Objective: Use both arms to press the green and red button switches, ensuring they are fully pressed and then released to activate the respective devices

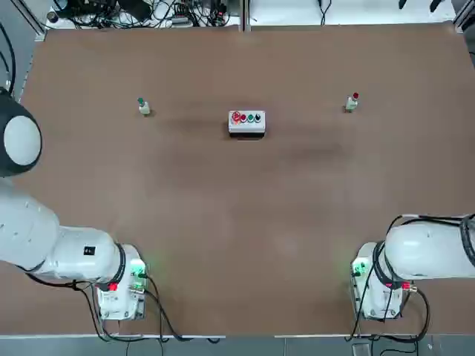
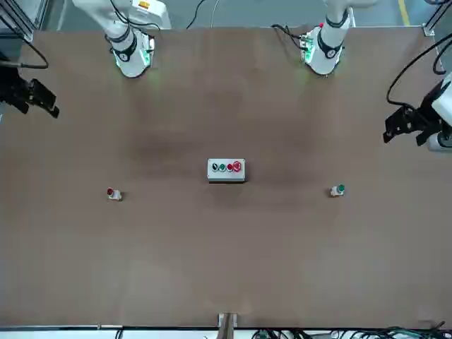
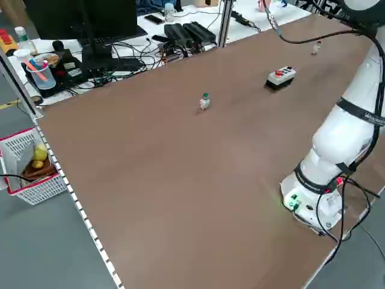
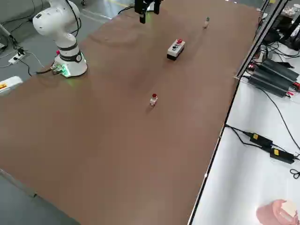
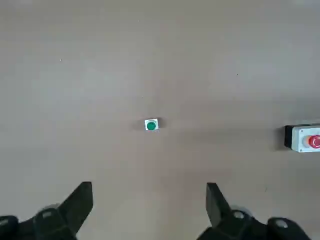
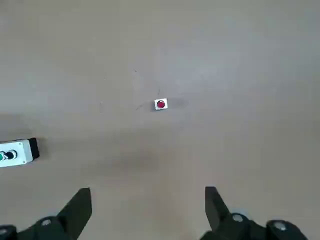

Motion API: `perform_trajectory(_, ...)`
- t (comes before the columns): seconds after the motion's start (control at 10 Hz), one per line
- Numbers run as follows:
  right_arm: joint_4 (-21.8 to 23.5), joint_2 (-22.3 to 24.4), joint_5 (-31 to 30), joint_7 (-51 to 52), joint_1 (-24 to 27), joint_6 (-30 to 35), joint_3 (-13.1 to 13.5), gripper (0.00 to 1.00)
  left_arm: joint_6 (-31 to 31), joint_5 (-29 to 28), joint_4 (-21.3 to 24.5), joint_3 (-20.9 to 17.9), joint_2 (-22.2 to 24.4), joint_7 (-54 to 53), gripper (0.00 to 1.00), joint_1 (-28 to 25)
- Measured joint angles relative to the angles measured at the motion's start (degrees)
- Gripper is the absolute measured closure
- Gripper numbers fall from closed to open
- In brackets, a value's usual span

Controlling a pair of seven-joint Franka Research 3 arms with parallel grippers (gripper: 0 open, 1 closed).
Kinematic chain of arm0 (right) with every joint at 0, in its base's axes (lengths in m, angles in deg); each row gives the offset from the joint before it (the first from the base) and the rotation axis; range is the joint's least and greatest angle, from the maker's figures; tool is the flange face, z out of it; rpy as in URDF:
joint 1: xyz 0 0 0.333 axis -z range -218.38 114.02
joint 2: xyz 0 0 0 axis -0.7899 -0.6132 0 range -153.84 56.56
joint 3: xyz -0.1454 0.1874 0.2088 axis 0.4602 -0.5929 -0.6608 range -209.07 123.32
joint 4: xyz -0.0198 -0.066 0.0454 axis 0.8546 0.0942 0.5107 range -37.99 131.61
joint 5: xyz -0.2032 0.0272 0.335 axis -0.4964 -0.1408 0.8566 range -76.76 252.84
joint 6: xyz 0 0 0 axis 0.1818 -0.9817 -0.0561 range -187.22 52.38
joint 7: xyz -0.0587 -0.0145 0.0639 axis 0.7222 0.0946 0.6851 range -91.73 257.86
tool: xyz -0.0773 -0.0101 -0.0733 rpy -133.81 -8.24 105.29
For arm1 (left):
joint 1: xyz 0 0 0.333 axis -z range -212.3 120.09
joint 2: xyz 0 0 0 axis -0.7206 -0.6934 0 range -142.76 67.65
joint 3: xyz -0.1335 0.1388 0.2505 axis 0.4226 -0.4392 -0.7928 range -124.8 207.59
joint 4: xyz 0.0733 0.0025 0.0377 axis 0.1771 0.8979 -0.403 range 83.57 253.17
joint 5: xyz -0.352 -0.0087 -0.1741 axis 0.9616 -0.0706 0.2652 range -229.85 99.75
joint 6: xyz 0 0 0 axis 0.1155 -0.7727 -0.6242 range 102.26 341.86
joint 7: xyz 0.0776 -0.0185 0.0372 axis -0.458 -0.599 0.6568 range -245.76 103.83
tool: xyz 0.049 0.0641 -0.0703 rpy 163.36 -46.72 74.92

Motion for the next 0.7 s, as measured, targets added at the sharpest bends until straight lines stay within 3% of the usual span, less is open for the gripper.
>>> perform_trajectory(0.5, 0.01, -0.04, 0.00, 0.02, 0.00, 0.09, 0.00, 0.01, -0.14, 0.00, 0.14, -0.02, -0.75, -0.04, 0.01, -0.20)
perform_trajectory(0.7, 0.35, -0.42, -0.01, 0.09, -0.01, -1.61, -0.02, 0.11, 0.60, 0.00, 0.38, -0.02, -2.72, 0.20, 0.07, -0.17)
